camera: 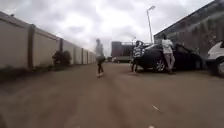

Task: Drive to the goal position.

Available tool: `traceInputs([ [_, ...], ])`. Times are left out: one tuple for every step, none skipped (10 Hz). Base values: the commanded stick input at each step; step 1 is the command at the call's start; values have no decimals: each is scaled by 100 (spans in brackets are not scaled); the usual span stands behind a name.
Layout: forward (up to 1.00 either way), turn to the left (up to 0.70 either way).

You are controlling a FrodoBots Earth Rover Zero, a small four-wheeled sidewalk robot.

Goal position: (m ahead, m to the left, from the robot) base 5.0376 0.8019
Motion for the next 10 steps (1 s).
traceInputs([
  [0,0],
  [0,0],
  [0,0],
  [0,0],
  [100,0],
  [100,0],
  [100,0],
  [100,0],
  [100,0],
  [100,0],
])
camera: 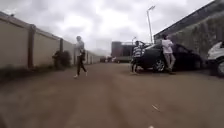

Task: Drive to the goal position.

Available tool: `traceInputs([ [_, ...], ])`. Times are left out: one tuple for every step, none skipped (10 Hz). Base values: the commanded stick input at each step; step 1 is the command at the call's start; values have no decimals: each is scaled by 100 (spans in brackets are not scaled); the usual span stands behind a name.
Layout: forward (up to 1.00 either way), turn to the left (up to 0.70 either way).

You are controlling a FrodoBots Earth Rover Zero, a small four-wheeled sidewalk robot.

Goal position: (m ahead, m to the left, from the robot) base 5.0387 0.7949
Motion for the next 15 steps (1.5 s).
traceInputs([
  [100,0],
  [100,0],
  [100,0],
  [100,0],
  [100,0],
  [100,0],
  [100,0],
  [100,0],
  [100,0],
  [100,0],
  [100,0],
  [100,0],
  [100,0],
  [100,0],
  [100,0],
])
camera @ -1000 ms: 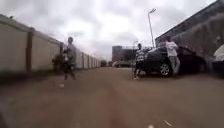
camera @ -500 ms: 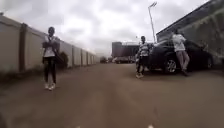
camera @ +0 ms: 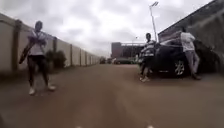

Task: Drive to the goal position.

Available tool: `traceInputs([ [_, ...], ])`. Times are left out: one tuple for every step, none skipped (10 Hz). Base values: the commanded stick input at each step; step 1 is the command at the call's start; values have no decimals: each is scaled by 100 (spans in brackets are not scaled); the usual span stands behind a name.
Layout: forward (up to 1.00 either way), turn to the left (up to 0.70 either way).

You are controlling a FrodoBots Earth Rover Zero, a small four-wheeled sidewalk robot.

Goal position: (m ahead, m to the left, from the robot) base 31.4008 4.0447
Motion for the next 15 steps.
traceInputs([
  [100,0],
  [100,0],
  [100,0],
  [100,0],
  [100,0],
  [100,0],
  [100,0],
  [100,0],
  [100,0],
  [100,0],
  [100,0],
  [100,0],
  [100,0],
  [100,0],
  [100,0],
])
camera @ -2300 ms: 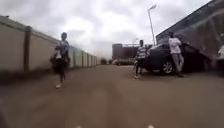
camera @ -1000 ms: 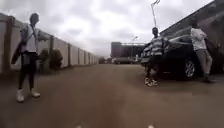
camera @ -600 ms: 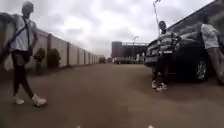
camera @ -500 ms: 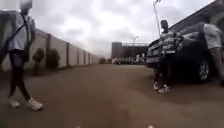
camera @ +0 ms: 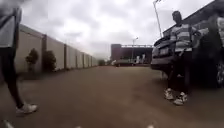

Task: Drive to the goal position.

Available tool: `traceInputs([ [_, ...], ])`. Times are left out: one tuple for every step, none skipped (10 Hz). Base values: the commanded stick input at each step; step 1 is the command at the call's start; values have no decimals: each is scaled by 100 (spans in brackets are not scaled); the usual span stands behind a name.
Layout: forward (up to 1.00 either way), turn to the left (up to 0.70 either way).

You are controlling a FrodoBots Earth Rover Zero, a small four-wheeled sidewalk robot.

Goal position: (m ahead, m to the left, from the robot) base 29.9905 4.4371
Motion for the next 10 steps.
traceInputs([
  [100,0],
  [100,0],
  [100,0],
  [100,0],
  [100,0],
  [100,0],
  [100,0],
  [100,0],
  [100,0],
  [100,0],
])
